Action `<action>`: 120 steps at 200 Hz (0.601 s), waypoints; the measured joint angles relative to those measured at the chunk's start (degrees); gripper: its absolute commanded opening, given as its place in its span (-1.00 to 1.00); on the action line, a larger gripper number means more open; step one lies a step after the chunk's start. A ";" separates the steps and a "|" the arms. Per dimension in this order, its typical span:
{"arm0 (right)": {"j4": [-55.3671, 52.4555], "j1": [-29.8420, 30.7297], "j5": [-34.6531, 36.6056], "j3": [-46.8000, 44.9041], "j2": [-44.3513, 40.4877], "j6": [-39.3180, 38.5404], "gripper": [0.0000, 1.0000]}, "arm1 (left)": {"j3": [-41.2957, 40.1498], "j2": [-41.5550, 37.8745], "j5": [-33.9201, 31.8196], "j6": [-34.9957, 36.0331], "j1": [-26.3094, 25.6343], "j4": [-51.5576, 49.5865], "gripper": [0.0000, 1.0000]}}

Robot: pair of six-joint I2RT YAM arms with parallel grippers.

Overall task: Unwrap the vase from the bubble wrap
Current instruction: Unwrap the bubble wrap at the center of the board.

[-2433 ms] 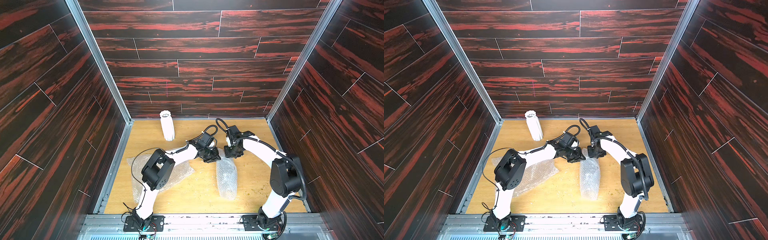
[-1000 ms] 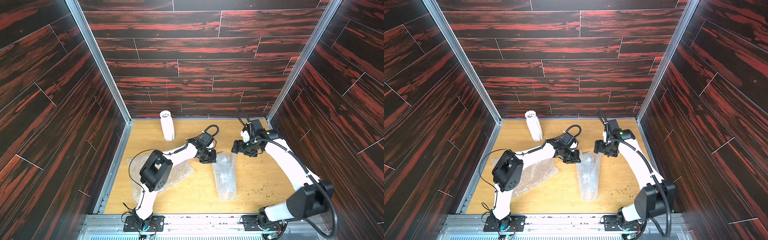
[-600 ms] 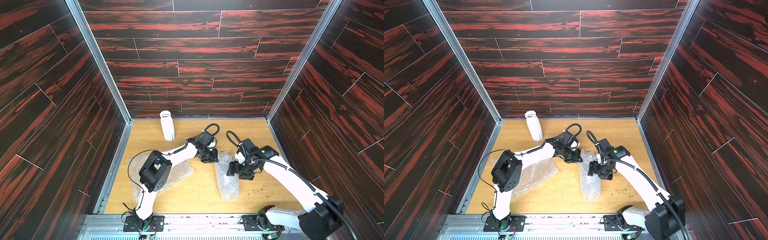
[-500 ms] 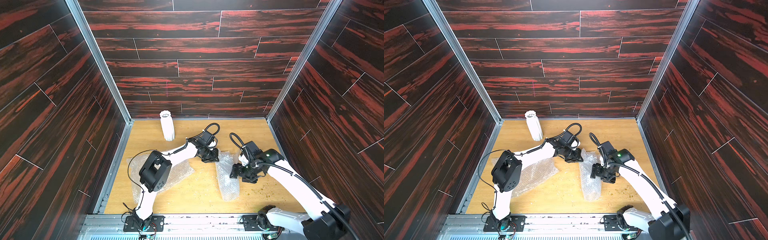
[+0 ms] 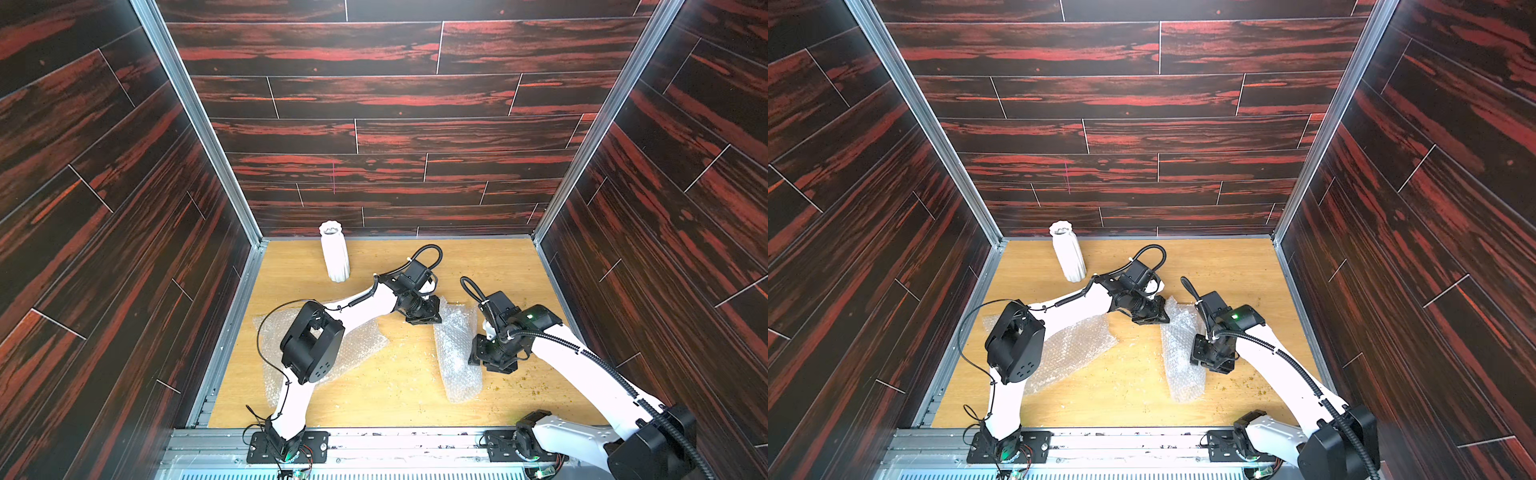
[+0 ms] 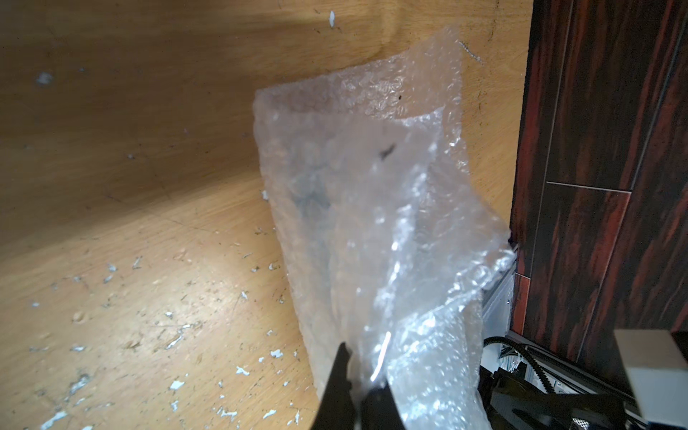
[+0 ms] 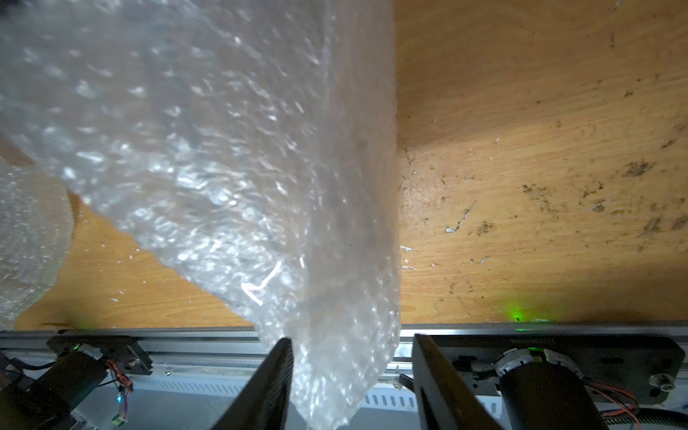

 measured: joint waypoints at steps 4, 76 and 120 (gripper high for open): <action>0.09 0.00 0.11 -0.09 0.13 -0.07 0.02 | 0.04 0.00 0.04 0.02 0.00 -0.04 -0.91; 2.49 0.00 2.05 -3.37 1.07 -0.50 -0.33 | 0.07 0.00 1.01 0.24 -0.17 -0.31 -0.93; 2.19 0.00 3.08 -3.23 0.39 -0.39 -0.25 | 0.04 0.00 1.05 0.24 -0.15 -0.31 -0.94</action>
